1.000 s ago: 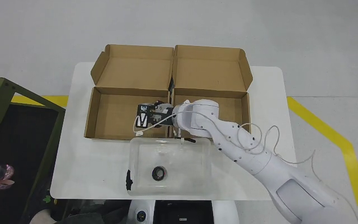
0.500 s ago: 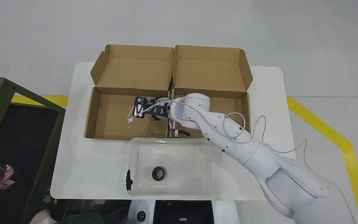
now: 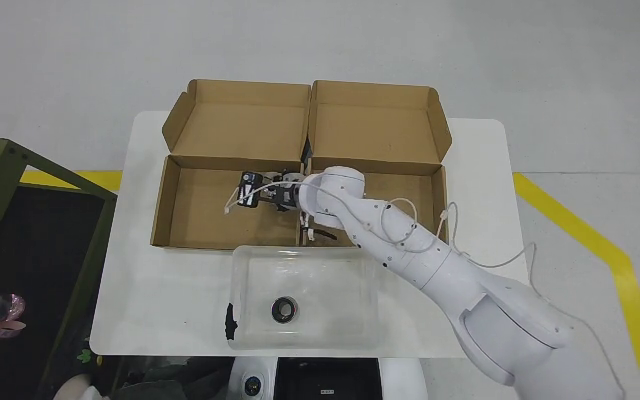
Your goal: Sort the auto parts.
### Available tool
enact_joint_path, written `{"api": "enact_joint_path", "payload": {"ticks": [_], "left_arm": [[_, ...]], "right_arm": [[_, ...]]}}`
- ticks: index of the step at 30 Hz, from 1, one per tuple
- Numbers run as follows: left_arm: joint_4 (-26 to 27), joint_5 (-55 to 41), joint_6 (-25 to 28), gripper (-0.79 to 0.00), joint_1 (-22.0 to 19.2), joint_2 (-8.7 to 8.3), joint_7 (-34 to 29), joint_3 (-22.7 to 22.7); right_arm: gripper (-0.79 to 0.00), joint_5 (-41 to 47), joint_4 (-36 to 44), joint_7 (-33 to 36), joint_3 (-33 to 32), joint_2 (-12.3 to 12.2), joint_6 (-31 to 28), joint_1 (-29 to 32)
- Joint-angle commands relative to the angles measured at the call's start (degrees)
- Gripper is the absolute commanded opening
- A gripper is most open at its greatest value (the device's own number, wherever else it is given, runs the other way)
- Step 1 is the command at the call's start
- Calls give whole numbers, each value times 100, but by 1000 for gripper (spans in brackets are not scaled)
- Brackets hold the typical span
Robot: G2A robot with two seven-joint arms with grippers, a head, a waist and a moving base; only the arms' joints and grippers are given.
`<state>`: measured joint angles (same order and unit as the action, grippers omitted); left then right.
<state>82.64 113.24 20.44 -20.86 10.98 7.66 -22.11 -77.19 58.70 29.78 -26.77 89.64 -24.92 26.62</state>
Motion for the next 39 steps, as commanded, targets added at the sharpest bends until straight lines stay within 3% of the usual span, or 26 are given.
{"api": "enact_joint_path", "payload": {"ticks": [1,10,22,39], "left_arm": [[0,0,0,0,0,0,0,0],[0,0,0,0,0,0,0,0],[0,0,0,0,0,0,0,0],[0,0,0,0,0,0,0,0]], "right_arm": [[-579,-46,-31,32,-7,25,20,2],[-453,-130,-38,92,-140,90,-49,41],[-434,-263,966,103,-569,-36,-381,315],[-403,-270,3252,440,-1494,-574,-1383,1896]]}}
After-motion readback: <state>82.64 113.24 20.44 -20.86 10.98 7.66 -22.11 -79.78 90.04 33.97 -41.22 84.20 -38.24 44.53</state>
